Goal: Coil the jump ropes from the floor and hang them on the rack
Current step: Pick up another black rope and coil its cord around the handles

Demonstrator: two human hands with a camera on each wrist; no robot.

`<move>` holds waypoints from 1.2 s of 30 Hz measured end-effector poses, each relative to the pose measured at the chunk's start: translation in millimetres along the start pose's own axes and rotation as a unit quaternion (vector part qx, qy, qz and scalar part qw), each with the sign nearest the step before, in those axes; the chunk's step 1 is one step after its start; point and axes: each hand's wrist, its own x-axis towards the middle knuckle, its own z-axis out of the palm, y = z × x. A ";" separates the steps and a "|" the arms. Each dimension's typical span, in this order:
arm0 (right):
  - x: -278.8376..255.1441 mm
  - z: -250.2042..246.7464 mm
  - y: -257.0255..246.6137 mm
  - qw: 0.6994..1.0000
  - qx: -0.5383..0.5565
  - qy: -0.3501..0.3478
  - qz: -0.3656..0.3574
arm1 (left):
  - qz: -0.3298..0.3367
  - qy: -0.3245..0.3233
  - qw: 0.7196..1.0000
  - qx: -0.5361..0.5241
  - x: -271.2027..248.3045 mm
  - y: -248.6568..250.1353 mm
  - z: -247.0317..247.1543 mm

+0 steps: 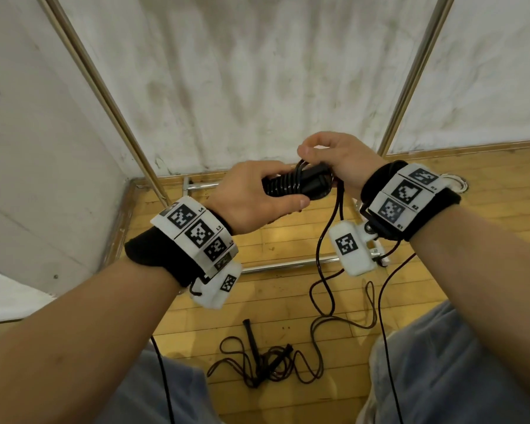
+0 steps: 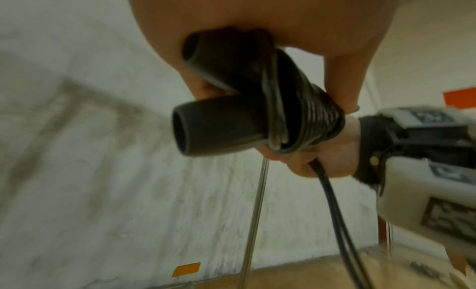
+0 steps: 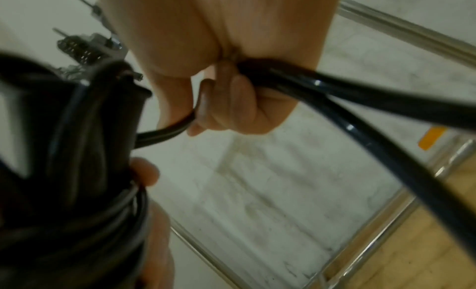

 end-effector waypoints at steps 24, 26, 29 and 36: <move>-13.6 49.7 14.6 0.971 -0.230 0.032 -0.064 | -0.053 0.189 0.979 0.061 20.1 -16.8 -25.5; -12.7 52.7 15.7 0.948 -0.308 0.020 -0.073 | -0.059 0.186 0.976 0.098 20.2 -25.1 -22.2; -11.7 54.9 17.9 0.927 -0.370 0.018 -0.065 | -0.043 0.178 0.971 0.156 21.2 -36.5 -14.5; -19.3 51.7 18.8 0.859 -0.510 -0.023 -0.040 | -0.107 0.127 0.938 0.305 31.4 -61.2 -21.4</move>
